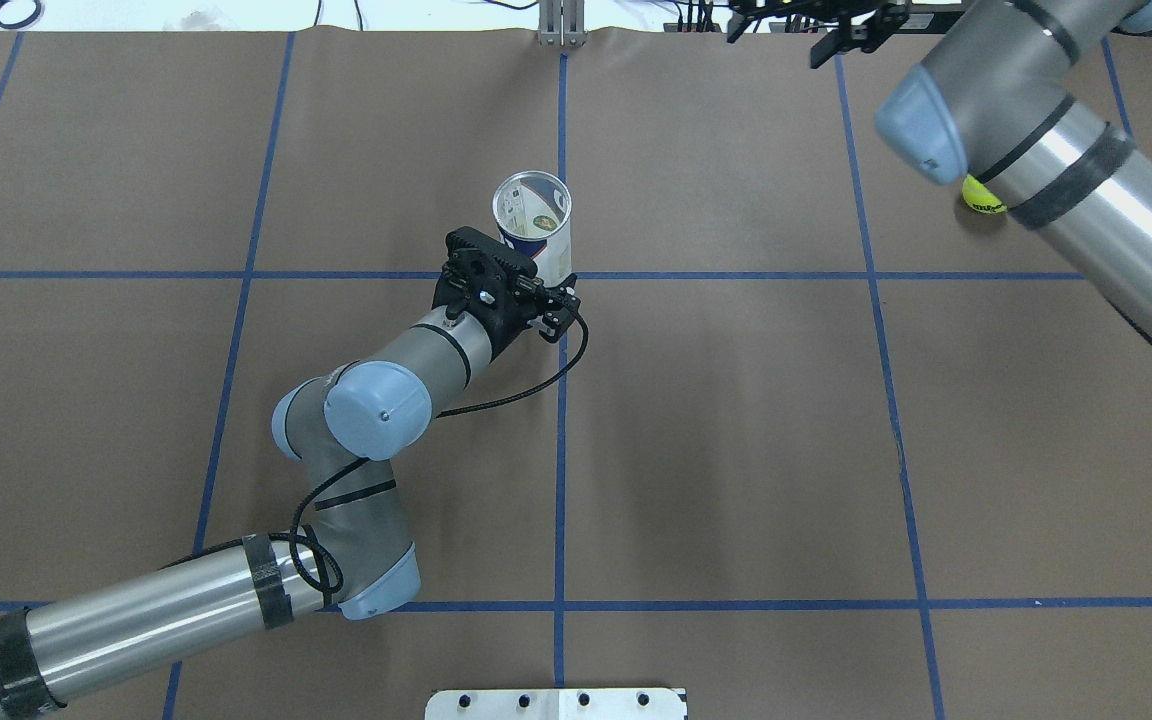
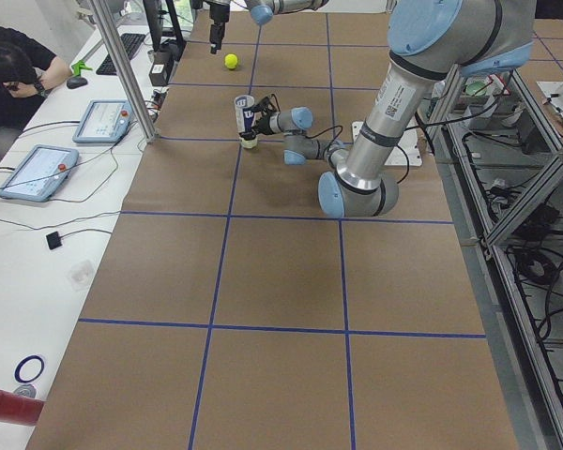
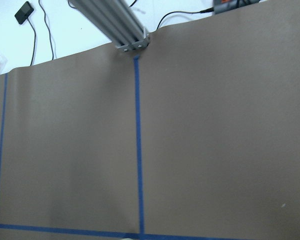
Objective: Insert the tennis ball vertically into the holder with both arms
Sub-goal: 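Move the right gripper over to the second yellow ball on the table, then lower the right gripper and close it on the yellow ball, then carry the yellow ball with the right gripper above the can's open top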
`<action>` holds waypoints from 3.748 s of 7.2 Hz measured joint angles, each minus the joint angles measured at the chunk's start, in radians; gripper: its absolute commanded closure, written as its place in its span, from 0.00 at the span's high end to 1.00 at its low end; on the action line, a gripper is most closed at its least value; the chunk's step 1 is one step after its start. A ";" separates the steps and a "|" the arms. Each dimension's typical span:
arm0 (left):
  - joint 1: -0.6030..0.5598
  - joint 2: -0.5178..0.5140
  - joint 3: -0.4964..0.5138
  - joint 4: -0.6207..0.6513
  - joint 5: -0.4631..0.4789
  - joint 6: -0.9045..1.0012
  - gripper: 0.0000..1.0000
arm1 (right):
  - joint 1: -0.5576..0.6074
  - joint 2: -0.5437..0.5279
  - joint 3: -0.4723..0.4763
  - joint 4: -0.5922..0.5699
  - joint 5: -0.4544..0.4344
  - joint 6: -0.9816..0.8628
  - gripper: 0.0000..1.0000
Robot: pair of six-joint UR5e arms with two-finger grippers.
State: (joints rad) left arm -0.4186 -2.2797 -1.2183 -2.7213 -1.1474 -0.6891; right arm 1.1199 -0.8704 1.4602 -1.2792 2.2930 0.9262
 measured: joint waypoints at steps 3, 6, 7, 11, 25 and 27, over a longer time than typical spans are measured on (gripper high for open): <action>0.000 0.000 -0.001 0.000 0.000 0.000 0.98 | 0.116 -0.083 -0.166 0.010 -0.011 -0.449 0.98; -0.001 0.000 -0.001 0.000 0.000 0.000 0.99 | 0.120 -0.132 -0.307 0.091 -0.120 -0.598 0.98; -0.001 0.000 0.000 0.000 0.000 0.000 0.99 | 0.110 -0.145 -0.333 0.121 -0.134 -0.604 0.98; -0.001 0.000 0.000 0.000 0.000 0.000 0.99 | 0.043 -0.170 -0.361 0.140 -0.161 -0.602 0.99; 0.000 0.001 -0.001 0.000 0.000 0.000 0.99 | 0.058 -0.028 -0.241 0.138 0.071 -0.147 0.00; 0.001 0.001 -0.001 0.000 0.000 0.000 0.99 | -0.002 0.040 -0.154 0.140 0.086 0.110 0.00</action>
State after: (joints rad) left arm -0.4176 -2.2791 -1.2193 -2.7213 -1.1478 -0.6888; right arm 1.1183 -0.8309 1.3061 -1.1396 2.3788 1.0362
